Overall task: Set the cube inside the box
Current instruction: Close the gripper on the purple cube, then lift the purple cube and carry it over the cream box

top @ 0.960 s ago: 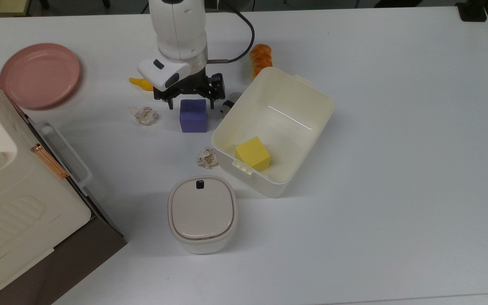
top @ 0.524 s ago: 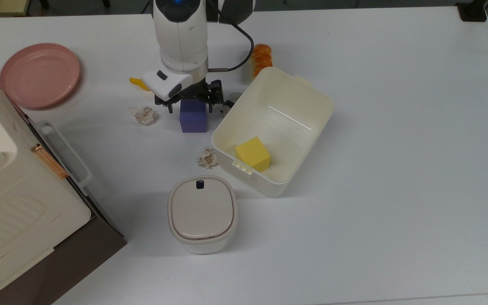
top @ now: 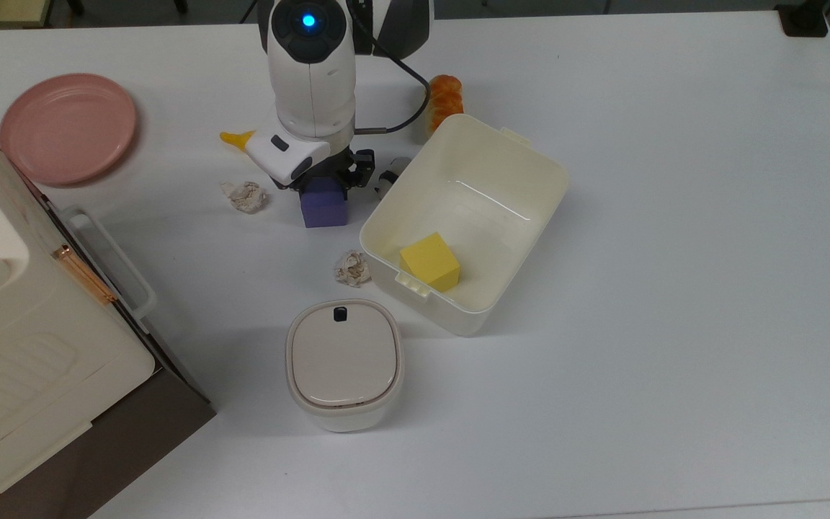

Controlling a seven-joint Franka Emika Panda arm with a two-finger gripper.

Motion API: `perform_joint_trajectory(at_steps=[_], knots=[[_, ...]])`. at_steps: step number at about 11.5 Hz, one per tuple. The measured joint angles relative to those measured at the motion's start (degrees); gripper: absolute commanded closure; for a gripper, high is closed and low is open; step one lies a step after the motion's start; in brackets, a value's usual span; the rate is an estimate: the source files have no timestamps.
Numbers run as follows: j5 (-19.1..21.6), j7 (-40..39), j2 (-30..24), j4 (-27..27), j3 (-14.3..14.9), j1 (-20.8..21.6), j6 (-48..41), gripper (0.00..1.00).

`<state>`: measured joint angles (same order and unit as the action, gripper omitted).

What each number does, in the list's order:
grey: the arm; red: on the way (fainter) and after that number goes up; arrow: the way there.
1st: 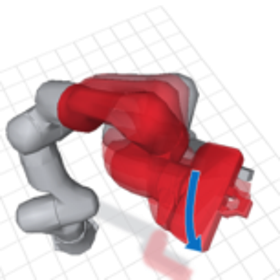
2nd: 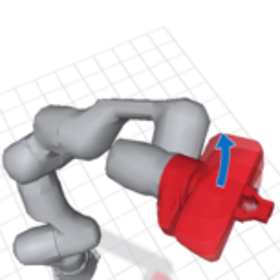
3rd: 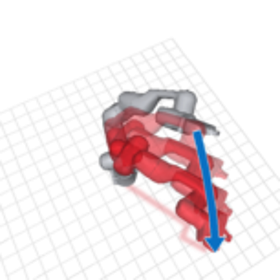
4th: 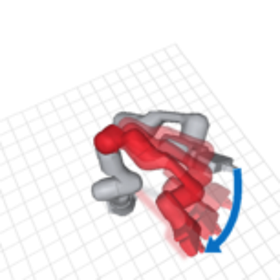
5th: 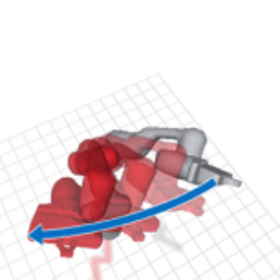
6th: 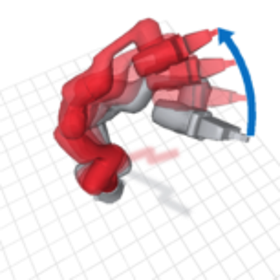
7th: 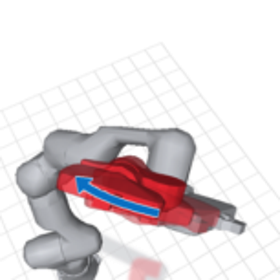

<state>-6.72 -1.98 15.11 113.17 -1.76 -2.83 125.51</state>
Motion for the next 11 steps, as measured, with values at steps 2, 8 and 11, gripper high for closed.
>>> perform_joint_trajectory(at_steps=[2, 8, 11], knots=[[0.0, 0.0, -0.04, -0.72, 0.0, -0.04, 0.25, 0.73], [0.03, 0.03, -11.48, -3.73, -0.76, -0.61, 1.13, 0.71], [1.76, 0.49, -13.5, -5.28, -2.76, 1.41, 1.13, 0.71]])
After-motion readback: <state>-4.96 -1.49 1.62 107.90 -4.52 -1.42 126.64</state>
